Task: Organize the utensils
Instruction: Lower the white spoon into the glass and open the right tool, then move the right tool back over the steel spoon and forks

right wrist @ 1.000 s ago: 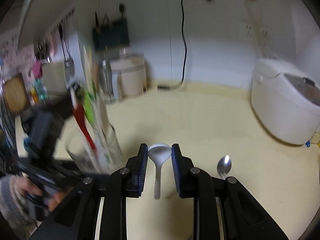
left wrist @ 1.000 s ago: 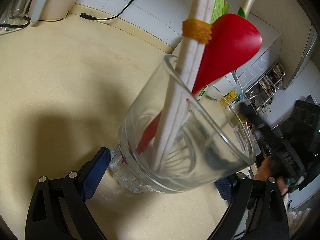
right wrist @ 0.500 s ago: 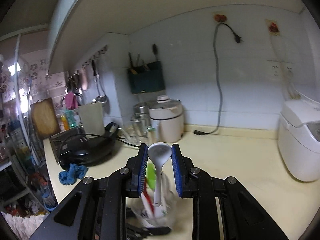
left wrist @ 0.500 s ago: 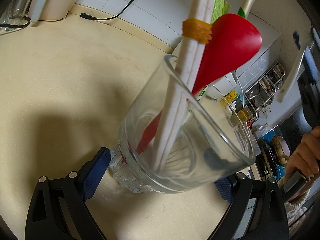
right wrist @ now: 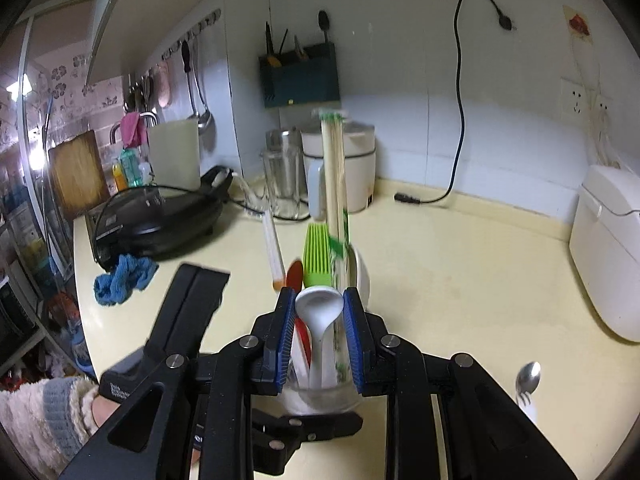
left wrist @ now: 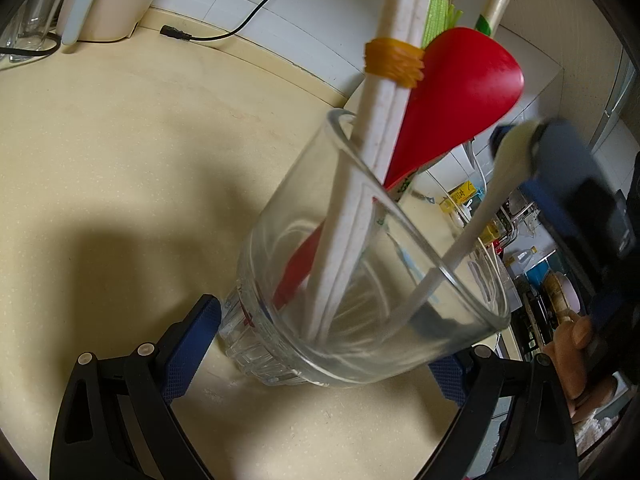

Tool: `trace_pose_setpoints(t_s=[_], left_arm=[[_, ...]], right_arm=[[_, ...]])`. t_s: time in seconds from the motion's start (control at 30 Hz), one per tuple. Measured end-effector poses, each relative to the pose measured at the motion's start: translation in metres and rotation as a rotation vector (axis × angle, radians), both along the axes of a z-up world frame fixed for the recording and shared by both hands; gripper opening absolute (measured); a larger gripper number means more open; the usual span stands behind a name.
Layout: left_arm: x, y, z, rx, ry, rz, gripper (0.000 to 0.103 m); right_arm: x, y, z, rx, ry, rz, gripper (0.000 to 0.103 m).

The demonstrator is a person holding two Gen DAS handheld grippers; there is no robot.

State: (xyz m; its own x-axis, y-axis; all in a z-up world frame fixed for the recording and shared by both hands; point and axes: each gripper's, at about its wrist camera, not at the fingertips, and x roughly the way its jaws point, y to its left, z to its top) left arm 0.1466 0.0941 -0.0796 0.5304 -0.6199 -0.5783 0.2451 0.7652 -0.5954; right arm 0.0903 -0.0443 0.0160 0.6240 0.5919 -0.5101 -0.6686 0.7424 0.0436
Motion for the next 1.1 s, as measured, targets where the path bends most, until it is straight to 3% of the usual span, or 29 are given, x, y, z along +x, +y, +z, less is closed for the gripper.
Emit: trace_pose_setpoints(t_s=[0.27,0.63,1.1], left_arm=[[0.000,0.000,0.000,0.000,0.000,0.000,0.096],[-0.001,0.000,0.000,0.000,0.000,0.000,0.096],[-0.001,0.000,0.000,0.000,0.000,0.000,0.096]], right_arm=[[-0.002,-0.004,-0.011,-0.022,0.048,-0.005,0.025],[-0.003,-0.048,-0.004,0.068,0.056,-0.084,0.025],[0.001,-0.178,-0.028,0.110,0.105,-0.474,0.025]])
